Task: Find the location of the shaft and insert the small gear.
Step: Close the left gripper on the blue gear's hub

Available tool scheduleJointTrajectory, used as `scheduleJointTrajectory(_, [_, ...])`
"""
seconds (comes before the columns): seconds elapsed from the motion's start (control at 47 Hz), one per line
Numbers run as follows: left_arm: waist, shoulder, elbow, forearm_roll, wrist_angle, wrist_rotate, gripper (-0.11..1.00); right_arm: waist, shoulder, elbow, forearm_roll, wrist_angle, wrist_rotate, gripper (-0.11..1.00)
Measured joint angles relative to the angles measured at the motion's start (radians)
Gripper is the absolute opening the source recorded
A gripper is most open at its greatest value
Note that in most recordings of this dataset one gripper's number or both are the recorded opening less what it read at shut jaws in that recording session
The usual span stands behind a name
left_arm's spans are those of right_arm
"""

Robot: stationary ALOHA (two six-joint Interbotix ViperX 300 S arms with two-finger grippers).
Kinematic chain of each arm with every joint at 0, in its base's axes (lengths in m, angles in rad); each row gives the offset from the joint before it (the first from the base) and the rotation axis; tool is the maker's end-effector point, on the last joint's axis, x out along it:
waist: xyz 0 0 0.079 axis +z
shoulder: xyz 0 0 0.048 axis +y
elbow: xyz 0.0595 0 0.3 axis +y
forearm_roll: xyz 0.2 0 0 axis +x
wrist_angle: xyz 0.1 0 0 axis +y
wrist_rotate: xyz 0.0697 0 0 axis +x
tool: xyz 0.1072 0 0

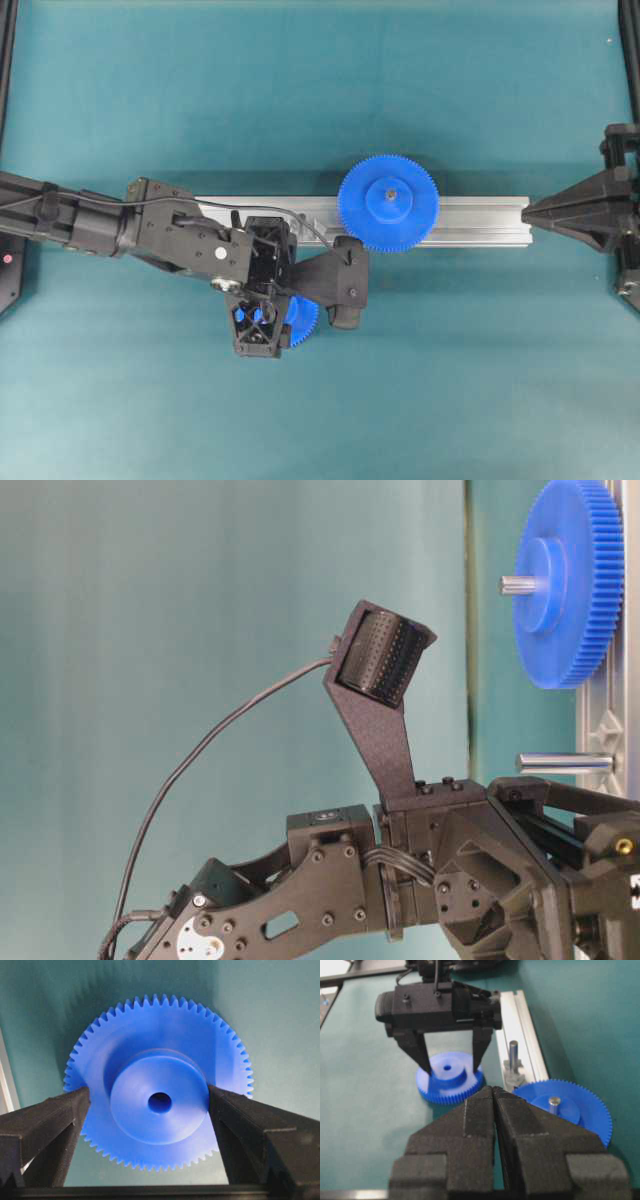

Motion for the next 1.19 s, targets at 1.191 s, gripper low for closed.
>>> scheduleJointTrajectory(1.191, [-0.032, -0.02, -0.015, 0.002, 0.02, -0.015, 0.63, 0.0, -0.003, 0.009, 0.002, -0.002, 0.038, 0.05])
